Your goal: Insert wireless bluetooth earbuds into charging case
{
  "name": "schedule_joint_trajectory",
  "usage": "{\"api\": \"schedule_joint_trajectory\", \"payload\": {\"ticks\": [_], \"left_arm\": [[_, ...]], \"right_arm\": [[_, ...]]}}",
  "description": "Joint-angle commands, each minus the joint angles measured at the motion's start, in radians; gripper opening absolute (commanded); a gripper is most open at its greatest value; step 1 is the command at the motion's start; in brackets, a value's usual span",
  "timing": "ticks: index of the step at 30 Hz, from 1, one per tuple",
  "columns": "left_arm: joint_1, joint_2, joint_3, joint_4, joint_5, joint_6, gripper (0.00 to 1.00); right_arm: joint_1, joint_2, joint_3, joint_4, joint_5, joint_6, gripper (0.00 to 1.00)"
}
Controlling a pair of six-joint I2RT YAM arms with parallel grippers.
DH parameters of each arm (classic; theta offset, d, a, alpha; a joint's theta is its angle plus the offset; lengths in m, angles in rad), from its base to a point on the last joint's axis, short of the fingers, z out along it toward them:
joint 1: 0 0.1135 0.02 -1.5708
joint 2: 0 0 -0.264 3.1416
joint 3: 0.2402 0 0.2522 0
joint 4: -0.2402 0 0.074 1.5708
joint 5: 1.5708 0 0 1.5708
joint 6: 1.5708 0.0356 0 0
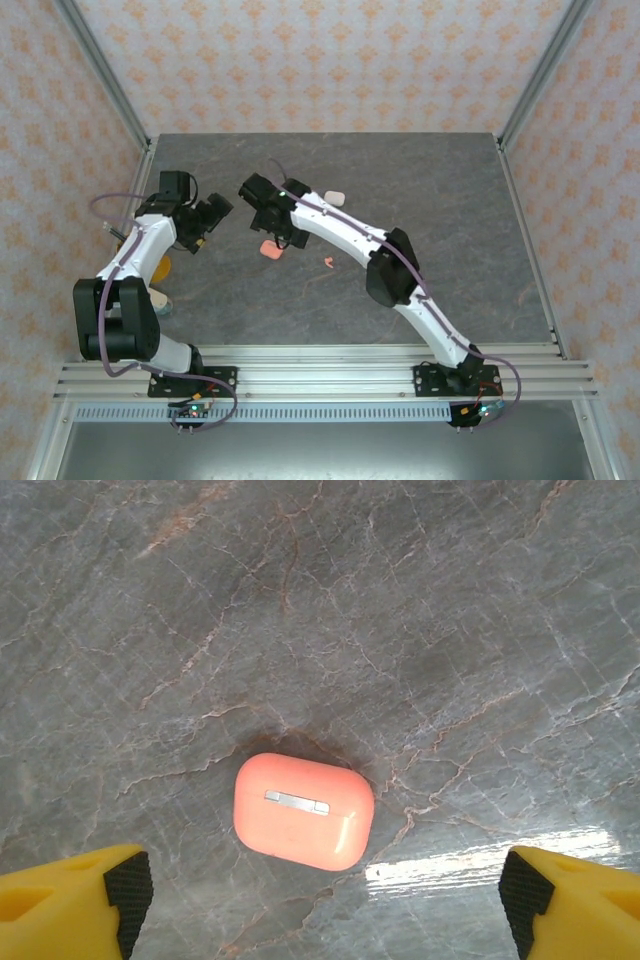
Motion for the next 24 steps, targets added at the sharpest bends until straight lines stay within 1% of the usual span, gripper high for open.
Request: {"api": "schedule_joint_trajectory", "payload": {"ticks": [1, 14, 24], "left_arm": [[0.019, -0.002, -0.021, 0.01, 0.028, 0.017, 1.0], [0.046, 0.019, -0.056, 0.046, 0.083, 0.028, 1.0], [0.051, 0.037, -0.071, 0.064, 0.103, 0.032, 1.0]], "right_arm": [[0.008, 0.04, 0.048, -0.103, 0.07, 0.035, 0.92], [0.028, 0.154, 0.136, -0.001, 0.024, -0.001, 0.92], [0.029, 0.226, 0.172, 0.008, 0.011, 0.006, 0.88]]}}
